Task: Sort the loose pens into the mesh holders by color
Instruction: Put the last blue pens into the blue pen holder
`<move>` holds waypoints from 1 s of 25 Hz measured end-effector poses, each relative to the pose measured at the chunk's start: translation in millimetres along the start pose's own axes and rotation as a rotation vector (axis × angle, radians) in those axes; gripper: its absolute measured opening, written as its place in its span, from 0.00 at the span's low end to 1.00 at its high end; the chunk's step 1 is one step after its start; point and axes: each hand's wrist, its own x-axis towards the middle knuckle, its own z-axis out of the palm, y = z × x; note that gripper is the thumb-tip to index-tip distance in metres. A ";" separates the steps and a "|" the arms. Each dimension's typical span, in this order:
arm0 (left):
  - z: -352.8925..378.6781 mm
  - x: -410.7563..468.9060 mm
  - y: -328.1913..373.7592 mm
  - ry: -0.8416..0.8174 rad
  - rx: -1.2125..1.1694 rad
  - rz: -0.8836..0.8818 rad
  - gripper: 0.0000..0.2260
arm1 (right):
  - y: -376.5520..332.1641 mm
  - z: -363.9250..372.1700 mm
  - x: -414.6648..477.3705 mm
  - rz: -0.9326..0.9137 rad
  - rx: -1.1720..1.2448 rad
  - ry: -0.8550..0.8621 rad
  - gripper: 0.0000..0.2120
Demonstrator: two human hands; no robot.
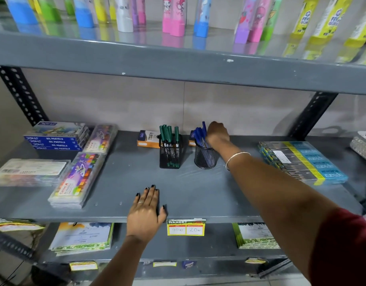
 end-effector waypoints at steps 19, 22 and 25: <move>2.0 -0.2 0.1 -0.003 0.011 0.007 0.26 | 139.7 -18.4 -23.8 0.222 -0.035 -0.016 0.13; 1.6 -0.6 1.1 0.017 -0.009 0.006 0.26 | 158.5 -3.8 -41.8 0.256 -0.103 -0.042 0.16; 1.6 -0.3 0.4 0.023 -0.010 0.009 0.25 | 162.8 8.5 -51.2 0.269 -0.104 -0.088 0.18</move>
